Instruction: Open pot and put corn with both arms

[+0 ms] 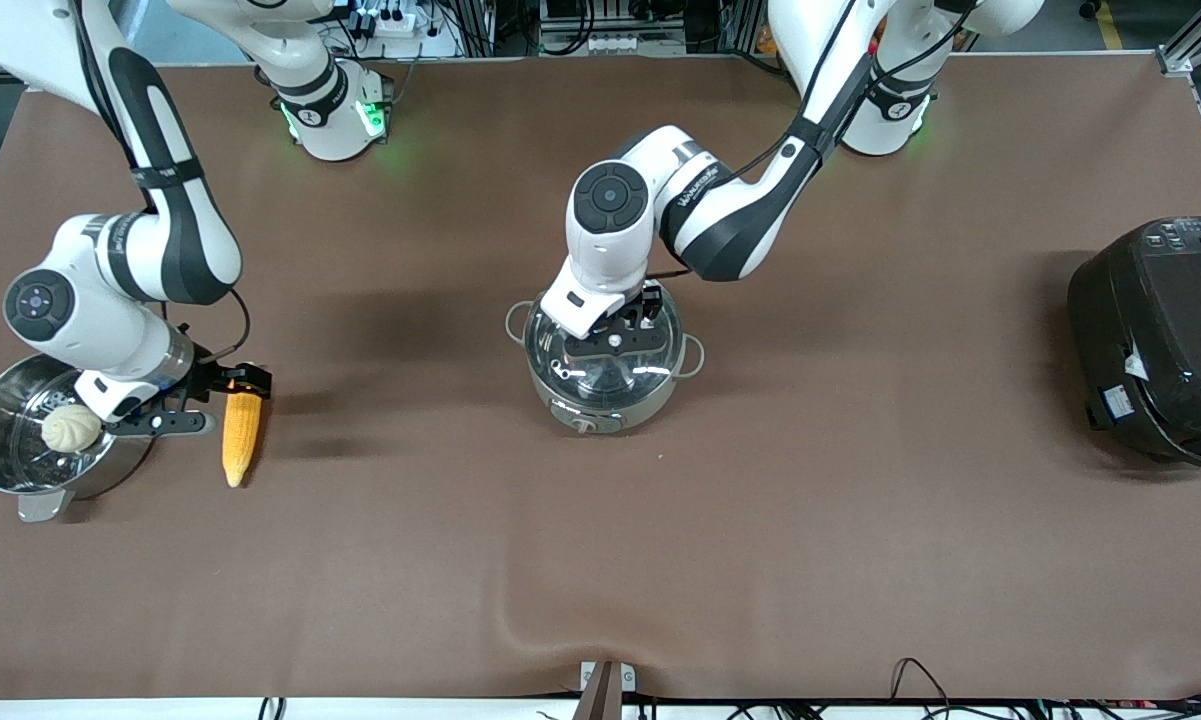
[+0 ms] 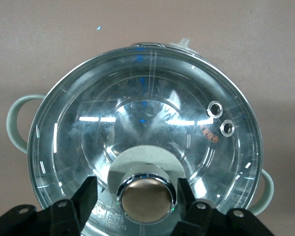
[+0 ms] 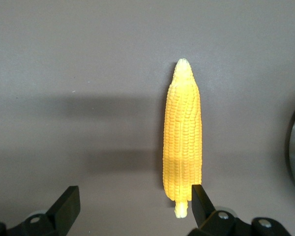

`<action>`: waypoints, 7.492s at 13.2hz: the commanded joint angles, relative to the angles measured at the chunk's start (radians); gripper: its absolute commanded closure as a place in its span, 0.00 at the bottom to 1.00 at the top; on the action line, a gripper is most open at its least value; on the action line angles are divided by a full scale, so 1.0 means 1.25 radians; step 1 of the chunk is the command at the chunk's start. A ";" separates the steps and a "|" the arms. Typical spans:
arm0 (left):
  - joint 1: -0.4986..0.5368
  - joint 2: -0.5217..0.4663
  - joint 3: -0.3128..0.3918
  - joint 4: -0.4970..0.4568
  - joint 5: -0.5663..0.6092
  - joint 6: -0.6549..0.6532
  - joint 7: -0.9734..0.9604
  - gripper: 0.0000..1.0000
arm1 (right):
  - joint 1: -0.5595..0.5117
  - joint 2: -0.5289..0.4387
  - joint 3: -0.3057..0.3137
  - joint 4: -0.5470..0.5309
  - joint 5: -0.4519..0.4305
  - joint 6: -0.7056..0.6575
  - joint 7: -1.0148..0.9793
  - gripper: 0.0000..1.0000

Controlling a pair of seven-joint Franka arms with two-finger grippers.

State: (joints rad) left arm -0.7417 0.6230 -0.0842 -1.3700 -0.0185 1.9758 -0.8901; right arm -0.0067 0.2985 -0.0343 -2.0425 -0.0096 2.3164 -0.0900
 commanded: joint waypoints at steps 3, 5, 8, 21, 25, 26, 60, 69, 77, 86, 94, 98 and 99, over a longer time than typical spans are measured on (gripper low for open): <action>-0.010 0.013 0.004 0.019 0.018 0.000 -0.018 0.33 | -0.017 0.007 0.005 -0.092 -0.024 0.127 -0.022 0.00; -0.012 0.013 0.004 0.019 0.018 0.000 -0.018 0.36 | -0.014 0.033 0.005 -0.117 -0.027 0.175 -0.030 0.00; -0.012 0.023 0.004 0.020 0.018 0.000 -0.018 0.40 | -0.019 0.081 0.005 -0.112 -0.027 0.251 -0.035 0.00; 0.035 -0.097 0.008 0.015 0.022 -0.048 -0.016 1.00 | -0.092 0.162 -0.002 -0.023 -0.029 0.239 -0.046 0.00; 0.156 -0.228 0.007 0.014 0.021 -0.163 0.059 1.00 | -0.087 0.181 -0.001 0.001 -0.029 0.226 -0.042 0.41; 0.199 -0.249 0.006 0.012 0.018 -0.189 0.110 1.00 | -0.085 0.176 -0.001 0.001 -0.029 0.216 -0.046 0.58; 0.598 -0.251 0.002 -0.696 0.080 0.398 0.576 0.56 | 0.619 0.197 0.090 0.392 0.145 -0.131 0.808 0.93; 0.592 -0.280 0.000 -0.620 0.080 0.335 0.542 0.00 | 0.583 0.220 0.066 0.412 0.047 -0.098 0.801 0.00; 0.592 -0.338 -0.021 -0.286 0.080 -0.062 0.561 0.00 | 0.379 0.082 -0.044 0.409 -0.028 -0.211 0.465 0.00; 0.593 -0.384 -0.047 -0.061 0.076 -0.311 0.557 0.00 | 0.110 -0.123 -0.045 0.413 0.017 -0.534 0.006 0.00; 0.602 -0.410 -0.037 -0.070 0.070 -0.350 0.562 0.00 | 0.056 -0.174 -0.046 0.525 0.008 -0.718 0.040 0.00; 0.580 -0.425 -0.017 -0.066 0.077 -0.350 0.562 0.00 | 0.057 -0.171 -0.045 0.581 0.004 -0.722 0.041 0.00; 0.579 -0.427 -0.010 -0.066 0.076 -0.350 0.562 0.00 | 0.056 -0.171 -0.046 0.584 0.000 -0.722 0.040 0.00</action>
State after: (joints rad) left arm -0.0034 0.1120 -0.1166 -1.4482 0.0562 1.5546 -0.1873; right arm 0.0857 0.0641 -0.1076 -1.3549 -0.0053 1.4340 -0.0502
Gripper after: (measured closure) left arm 0.000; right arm 0.000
